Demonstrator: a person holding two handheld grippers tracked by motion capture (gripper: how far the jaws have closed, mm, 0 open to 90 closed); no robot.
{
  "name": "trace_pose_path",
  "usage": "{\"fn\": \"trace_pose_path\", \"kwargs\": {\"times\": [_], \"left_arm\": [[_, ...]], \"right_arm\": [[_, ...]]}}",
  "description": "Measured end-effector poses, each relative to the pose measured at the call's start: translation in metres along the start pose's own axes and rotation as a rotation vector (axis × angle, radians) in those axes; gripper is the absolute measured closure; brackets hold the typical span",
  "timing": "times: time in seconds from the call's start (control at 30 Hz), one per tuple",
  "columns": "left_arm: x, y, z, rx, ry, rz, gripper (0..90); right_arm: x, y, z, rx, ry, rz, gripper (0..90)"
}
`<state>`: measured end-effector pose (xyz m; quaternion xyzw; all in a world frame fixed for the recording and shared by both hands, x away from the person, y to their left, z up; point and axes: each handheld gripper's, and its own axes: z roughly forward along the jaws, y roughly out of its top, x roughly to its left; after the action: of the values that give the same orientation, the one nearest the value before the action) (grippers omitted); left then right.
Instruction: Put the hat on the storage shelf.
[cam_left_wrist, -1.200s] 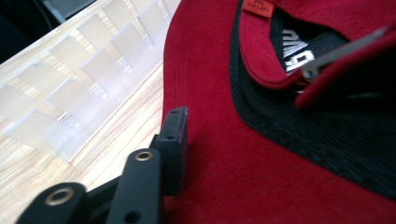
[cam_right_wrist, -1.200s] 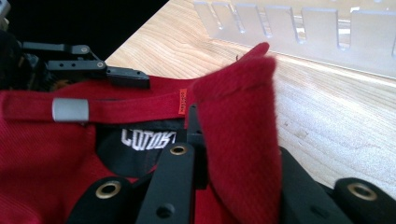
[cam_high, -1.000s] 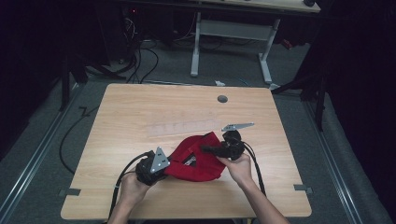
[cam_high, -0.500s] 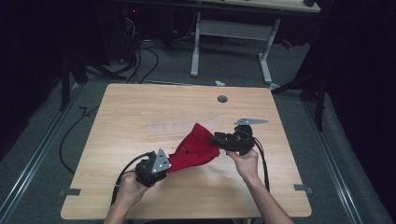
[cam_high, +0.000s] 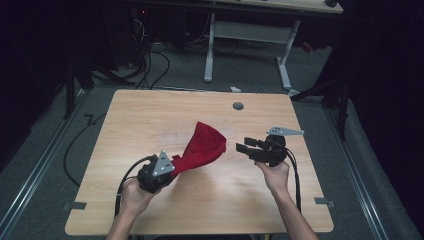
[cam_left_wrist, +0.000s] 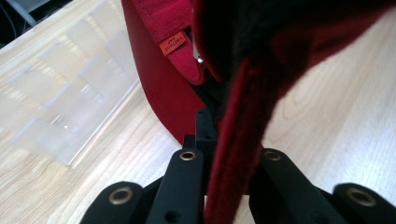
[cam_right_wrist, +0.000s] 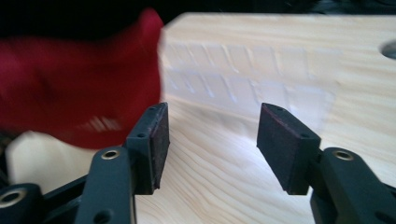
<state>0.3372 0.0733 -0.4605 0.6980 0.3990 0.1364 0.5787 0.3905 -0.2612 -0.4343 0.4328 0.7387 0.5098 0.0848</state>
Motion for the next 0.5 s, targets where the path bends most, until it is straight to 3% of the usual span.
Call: {"fn": "trace_pose_path", "kwargs": {"times": [0.1,0.2,0.33,0.4,0.5], "left_arm": [[0.007,0.007,-0.003,-0.033,0.004,-0.046,85.2],[0.013,0.012,-0.006,-0.065,0.015,-0.076,85.2],[0.023,0.016,-0.011,-0.11,0.014,-0.127,85.1],[0.028,0.018,-0.014,-0.129,0.013,-0.153,85.1],[0.034,0.022,-0.017,-0.153,0.013,-0.182,85.1]], "right_arm": [[-0.004,-0.014,0.008,0.062,-0.088,-0.051,41.9],[-0.009,-0.028,0.018,0.112,-0.133,-0.056,41.9],[-0.015,-0.046,0.029,0.157,-0.201,-0.075,43.2],[-0.018,-0.055,0.033,0.175,-0.267,-0.106,46.4],[-0.021,-0.065,0.035,0.19,-0.308,-0.102,48.4]]}}
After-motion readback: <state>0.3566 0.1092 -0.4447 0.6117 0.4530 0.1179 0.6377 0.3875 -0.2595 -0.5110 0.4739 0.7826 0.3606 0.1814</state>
